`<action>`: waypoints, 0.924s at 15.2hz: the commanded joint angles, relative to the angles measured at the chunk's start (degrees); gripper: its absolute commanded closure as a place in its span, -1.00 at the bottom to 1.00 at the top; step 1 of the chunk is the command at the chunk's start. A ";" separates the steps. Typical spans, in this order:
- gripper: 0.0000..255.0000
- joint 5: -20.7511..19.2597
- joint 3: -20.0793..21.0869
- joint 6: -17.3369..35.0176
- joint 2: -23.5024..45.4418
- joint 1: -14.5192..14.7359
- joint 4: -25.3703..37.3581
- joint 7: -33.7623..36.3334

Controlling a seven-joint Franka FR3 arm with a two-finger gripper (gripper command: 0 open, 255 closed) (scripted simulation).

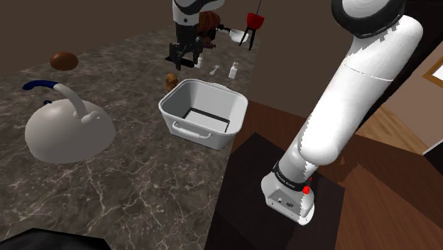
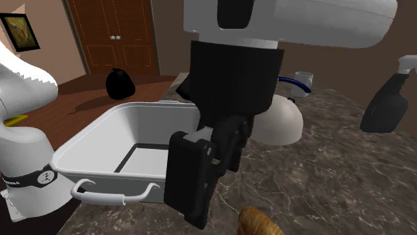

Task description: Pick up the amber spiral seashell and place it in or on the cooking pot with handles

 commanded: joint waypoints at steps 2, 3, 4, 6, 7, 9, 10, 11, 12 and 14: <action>-1.00 -1.01 0.26 0.38 6.84 0.44 6.08 1.11; -1.00 -1.34 0.29 0.33 9.19 0.61 8.34 1.43; -1.00 -1.67 0.30 0.20 11.57 0.80 10.72 1.72; -1.00 -2.30 0.27 -0.32 16.43 1.21 15.83 2.23; -1.00 -2.45 0.24 -0.52 17.76 1.34 17.30 2.35; -1.00 -2.53 0.17 0.93 17.99 1.24 16.08 2.41; -1.00 -2.57 0.14 1.64 18.13 1.19 15.51 2.45; -1.00 -2.61 0.10 2.34 18.29 1.14 14.98 2.48; -1.00 -2.65 0.07 3.04 18.46 1.09 14.44 2.52; -1.00 -2.75 0.00 4.44 18.81 0.99 13.41 2.59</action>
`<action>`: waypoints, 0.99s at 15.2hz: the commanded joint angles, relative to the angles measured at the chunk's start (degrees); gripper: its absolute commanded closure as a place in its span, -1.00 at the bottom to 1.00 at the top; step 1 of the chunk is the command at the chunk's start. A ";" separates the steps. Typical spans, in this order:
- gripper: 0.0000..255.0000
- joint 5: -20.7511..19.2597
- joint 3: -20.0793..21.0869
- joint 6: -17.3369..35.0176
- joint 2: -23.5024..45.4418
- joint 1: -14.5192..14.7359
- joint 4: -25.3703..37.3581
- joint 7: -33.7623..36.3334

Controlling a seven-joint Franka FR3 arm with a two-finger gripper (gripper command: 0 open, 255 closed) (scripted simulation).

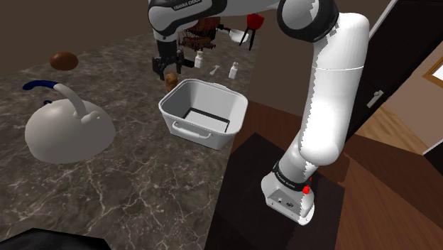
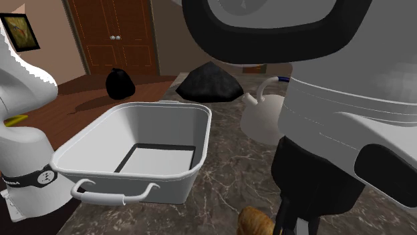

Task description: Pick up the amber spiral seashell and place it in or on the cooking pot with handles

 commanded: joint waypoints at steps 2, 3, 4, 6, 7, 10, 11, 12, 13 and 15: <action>-1.00 -0.07 -0.07 1.12 0.25 -0.12 -0.83 -0.01; -1.00 -0.07 -0.07 1.12 0.25 -0.12 -0.83 -0.01; -1.00 -0.07 -0.07 1.12 0.25 -0.12 -0.83 -0.01; -1.00 -0.07 -0.07 1.12 0.25 -0.12 -0.83 -0.01; -1.00 -0.07 -0.07 1.12 0.25 -0.12 -0.83 -0.01; 1.00 -0.07 -0.07 1.11 0.25 -0.11 -0.83 -0.01; 1.00 -0.07 -0.07 1.11 0.25 -0.11 -0.83 -0.01; 1.00 -0.07 -0.07 1.13 0.21 -0.12 -0.88 -0.01; 1.00 -0.07 -0.07 1.14 0.22 -0.11 -0.88 0.01; 1.00 -0.07 -0.07 1.15 0.23 -0.12 -0.88 -0.01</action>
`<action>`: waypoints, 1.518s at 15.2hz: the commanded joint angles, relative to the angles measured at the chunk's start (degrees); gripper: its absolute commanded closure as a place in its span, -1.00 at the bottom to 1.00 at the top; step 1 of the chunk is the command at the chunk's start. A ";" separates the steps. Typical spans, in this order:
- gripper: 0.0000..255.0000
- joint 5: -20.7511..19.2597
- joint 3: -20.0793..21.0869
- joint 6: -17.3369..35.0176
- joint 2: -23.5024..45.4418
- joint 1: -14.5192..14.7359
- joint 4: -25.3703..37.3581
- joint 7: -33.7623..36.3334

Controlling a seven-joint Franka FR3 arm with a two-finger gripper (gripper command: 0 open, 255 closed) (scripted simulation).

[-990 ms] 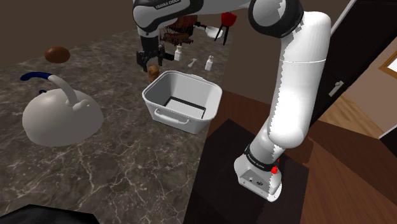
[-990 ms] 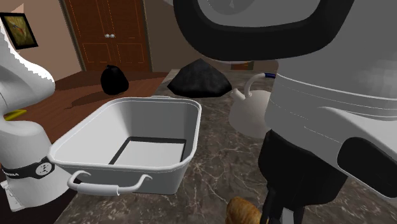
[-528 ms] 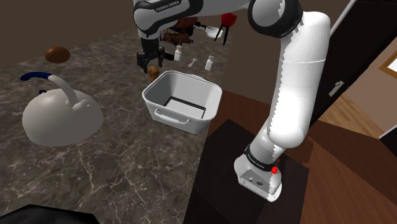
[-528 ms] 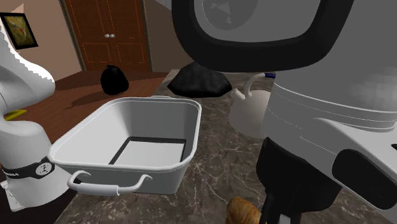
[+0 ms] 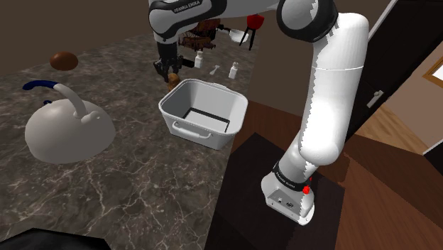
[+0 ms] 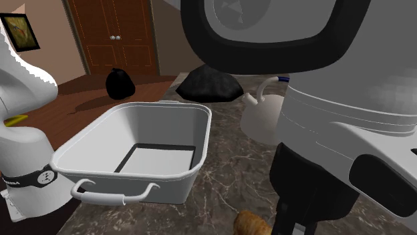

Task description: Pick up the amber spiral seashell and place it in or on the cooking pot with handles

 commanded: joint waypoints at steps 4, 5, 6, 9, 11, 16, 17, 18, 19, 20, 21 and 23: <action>1.00 0.02 -0.03 -0.71 -0.19 -0.04 0.40 -0.09; 1.00 0.07 -0.02 -1.37 -0.44 -0.04 0.80 -0.19; 1.00 0.12 0.00 -2.04 -0.67 -0.03 1.25 -0.28; 1.00 0.26 0.04 -4.06 -1.32 -0.01 2.64 -0.57; 1.00 0.34 0.06 -5.43 -1.70 0.00 3.64 -0.75; 1.00 0.52 0.11 -8.93 -2.45 0.05 6.42 -1.21; 1.00 0.56 0.12 -9.65 -2.56 0.06 7.03 -1.31; 1.00 0.59 0.12 -10.37 -2.66 0.07 7.66 -1.40; 1.00 0.61 0.13 -11.09 -2.75 0.09 8.30 -1.49; 1.00 0.64 0.14 -11.82 -2.82 0.10 8.96 -1.58; 1.00 0.66 0.14 -12.56 -2.88 0.12 9.64 -1.67; 1.00 0.71 0.16 -14.05 -2.96 0.15 11.06 -1.85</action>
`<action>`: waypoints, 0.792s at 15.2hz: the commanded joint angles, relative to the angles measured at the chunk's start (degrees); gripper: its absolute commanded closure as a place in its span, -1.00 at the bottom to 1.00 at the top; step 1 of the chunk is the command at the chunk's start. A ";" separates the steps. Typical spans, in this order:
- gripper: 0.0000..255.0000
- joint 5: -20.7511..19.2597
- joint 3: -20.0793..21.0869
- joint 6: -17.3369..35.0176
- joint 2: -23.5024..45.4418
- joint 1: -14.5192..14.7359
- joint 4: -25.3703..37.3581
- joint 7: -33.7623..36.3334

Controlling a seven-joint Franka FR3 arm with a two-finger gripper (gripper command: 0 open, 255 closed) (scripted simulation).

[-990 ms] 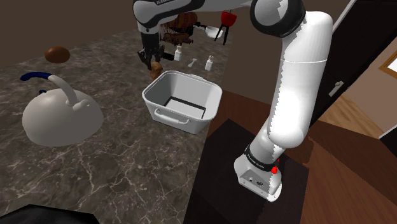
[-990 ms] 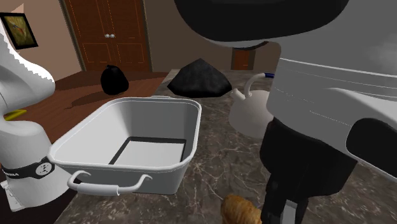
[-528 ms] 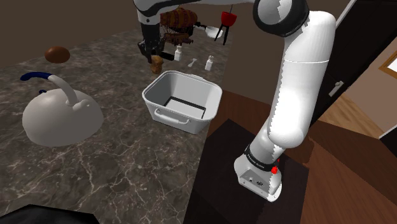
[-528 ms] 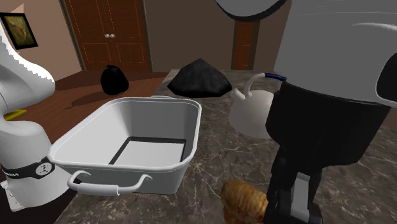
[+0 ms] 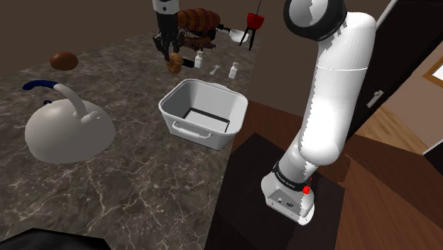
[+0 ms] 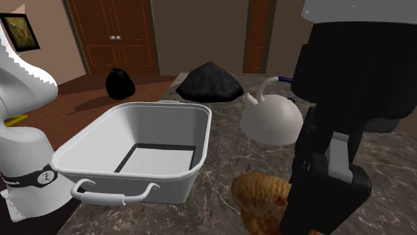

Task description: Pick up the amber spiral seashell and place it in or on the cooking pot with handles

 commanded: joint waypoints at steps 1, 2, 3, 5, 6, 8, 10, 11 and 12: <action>1.00 0.05 -0.02 -1.39 -0.35 -0.04 1.06 -0.25; 1.00 0.06 -0.01 -2.15 -0.35 -0.02 1.82 -0.34; 1.00 0.08 -0.01 -2.92 -0.34 0.00 2.61 -0.43; 1.00 0.10 0.00 -4.48 -0.27 0.05 4.24 -0.61; 1.00 0.11 0.00 -5.27 -0.22 0.07 5.09 -0.71; 1.00 0.12 0.00 -6.87 -0.05 0.12 6.87 -0.89; 1.00 0.12 0.01 -8.52 0.19 0.17 8.76 -1.08; 1.00 0.12 0.01 -9.35 0.33 0.20 9.75 -1.17; 1.00 0.11 0.01 -10.20 0.50 0.23 10.78 -1.27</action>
